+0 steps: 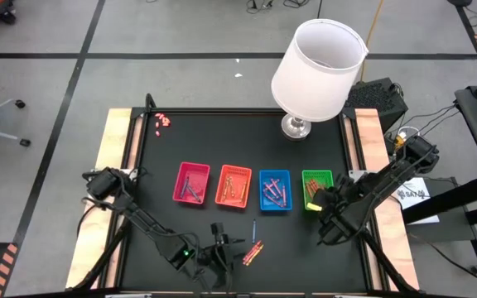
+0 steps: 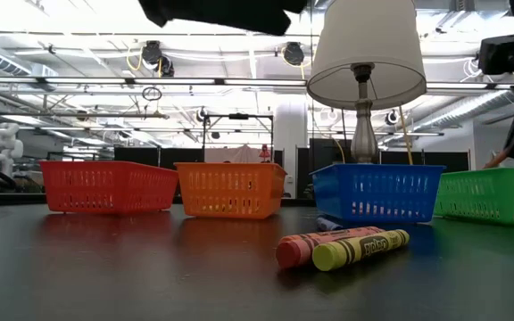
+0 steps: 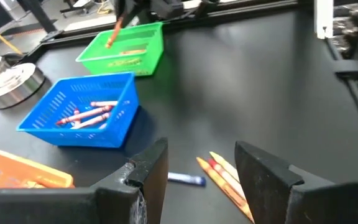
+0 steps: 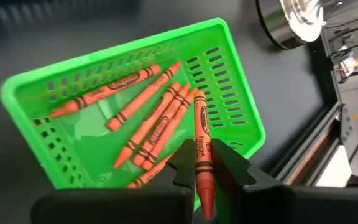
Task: Sort crayons
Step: Put the orange crayon into the green bin, then put the blue crayon into the red bin
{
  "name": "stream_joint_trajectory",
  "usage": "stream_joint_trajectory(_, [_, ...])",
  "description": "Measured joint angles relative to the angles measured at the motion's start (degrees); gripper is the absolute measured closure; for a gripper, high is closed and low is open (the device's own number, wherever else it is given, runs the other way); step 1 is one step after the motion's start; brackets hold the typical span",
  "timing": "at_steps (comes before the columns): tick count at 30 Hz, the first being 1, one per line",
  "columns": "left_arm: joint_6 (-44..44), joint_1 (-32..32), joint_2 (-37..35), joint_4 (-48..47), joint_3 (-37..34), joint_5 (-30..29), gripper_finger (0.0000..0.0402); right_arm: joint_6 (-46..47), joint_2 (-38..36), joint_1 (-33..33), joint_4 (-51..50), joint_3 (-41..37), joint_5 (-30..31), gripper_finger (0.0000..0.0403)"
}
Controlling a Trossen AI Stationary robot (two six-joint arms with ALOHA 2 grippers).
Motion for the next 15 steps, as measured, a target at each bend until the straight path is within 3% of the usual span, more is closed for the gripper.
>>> stream_joint_trajectory(15, [-1.87, 3.73, 0.0, -0.07, 0.0, 5.76, 0.0217, 2.08, 0.02, 0.0, 5.36, 0.0, -1.1, 0.0313])
